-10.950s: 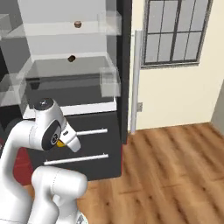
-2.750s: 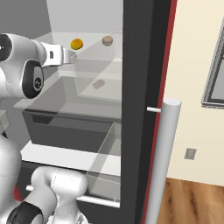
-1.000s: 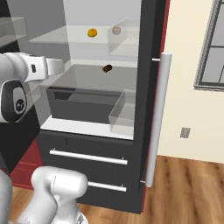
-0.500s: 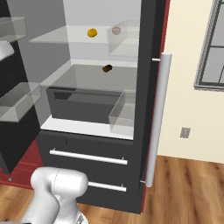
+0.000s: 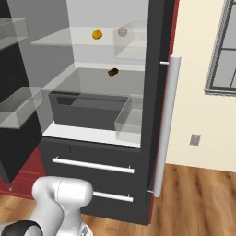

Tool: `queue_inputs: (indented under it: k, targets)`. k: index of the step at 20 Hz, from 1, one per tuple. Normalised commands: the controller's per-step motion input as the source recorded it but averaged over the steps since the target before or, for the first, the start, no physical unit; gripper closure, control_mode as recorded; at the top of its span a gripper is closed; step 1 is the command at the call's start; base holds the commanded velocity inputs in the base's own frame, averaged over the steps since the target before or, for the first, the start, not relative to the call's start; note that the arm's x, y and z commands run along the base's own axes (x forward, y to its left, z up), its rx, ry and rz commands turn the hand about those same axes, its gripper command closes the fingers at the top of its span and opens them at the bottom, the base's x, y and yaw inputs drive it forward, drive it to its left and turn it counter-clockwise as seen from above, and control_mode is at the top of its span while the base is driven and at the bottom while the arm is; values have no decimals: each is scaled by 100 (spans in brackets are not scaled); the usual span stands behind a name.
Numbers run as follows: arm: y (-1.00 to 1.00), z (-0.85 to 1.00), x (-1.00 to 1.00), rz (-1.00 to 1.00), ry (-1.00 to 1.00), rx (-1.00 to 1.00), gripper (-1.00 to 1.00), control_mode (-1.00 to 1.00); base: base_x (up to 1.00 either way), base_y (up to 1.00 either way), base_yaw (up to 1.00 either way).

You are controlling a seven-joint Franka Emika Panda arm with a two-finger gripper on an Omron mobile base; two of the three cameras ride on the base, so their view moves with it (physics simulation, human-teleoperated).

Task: Place the mango in the correct fridge rack based on whether it is a fruit or vegetable. Finally, close the fridge door.

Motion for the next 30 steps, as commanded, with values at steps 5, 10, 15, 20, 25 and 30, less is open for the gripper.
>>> queue_inputs:
  k: [5, 10, 15, 20, 25, 30]
  targets:
    - [100, -71, 0, 18, -3, -36, -100, -100, 0, 0, 0]
    - [100, -60, 7, 10, -3, -37, -100, -100, 0, 0, 0]
    - [100, -29, 64, -1, 3, -35, -100, -100, 0, 0, 0]
    - [100, -18, 94, -11, 0, -33, -100, -100, 0, 0, 0]
    - [75, -19, 72, -16, 5, -22, -100, -100, 0, 0, 0]
    - [15, -28, 44, -32, 0, -13, -100, -100, 0, 0, 0]
